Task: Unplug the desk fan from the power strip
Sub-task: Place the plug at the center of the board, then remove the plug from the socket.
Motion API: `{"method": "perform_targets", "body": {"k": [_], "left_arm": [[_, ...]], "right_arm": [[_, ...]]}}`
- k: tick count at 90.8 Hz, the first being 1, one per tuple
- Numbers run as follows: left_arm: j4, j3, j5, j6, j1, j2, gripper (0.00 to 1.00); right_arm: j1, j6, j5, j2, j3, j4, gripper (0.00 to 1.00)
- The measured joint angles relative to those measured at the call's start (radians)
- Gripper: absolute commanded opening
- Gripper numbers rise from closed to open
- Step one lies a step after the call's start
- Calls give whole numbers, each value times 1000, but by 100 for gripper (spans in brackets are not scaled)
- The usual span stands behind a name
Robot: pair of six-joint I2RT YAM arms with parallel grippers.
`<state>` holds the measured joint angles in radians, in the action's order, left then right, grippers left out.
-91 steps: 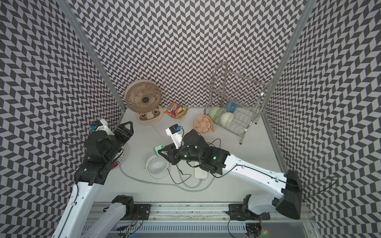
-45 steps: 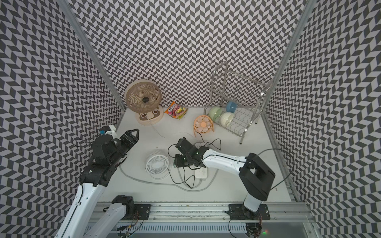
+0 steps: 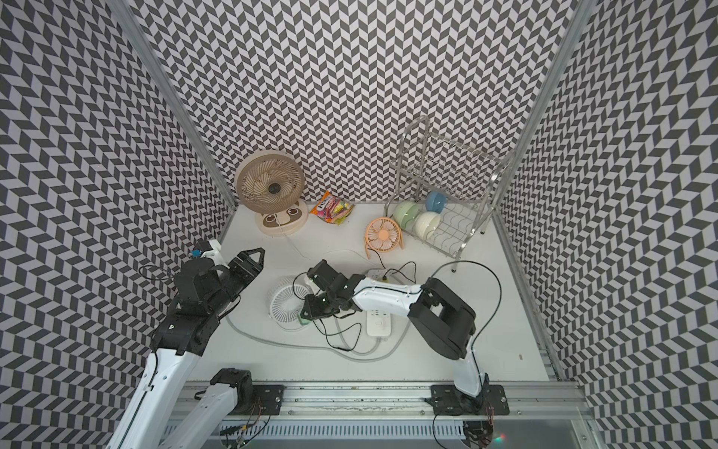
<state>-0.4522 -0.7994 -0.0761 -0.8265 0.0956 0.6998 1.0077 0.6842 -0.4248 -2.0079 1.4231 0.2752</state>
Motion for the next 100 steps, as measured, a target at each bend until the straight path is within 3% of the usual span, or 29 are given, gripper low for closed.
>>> {"method": "perform_targets", "body": {"k": [5,15,25,36,41,52,74,100], "left_arm": [[0,0,-1,0,0,-1,69],[0,0,-9,4,0,4,69],[0,0,-23,12,0,21,70],[6,1,-51,29,0,32,72],[27,9,-80,42,0,30,77],[108,55,-152,64,0,11,82],[244,91,-245,68,35,73,81],[367,80,-124,18,444,351,69]], "right_arm": [[0,-5,-10,-37,48,-15,21],[0,-14,-18,-85,106,-29,36],[-3,-34,-11,-99,117,-32,58],[-14,-86,13,-86,92,-34,91],[-23,-119,39,-50,35,-38,99],[-63,-186,109,96,-124,-10,100],[-142,-255,293,470,-322,65,98],[-322,-227,387,618,-494,124,74]]}}
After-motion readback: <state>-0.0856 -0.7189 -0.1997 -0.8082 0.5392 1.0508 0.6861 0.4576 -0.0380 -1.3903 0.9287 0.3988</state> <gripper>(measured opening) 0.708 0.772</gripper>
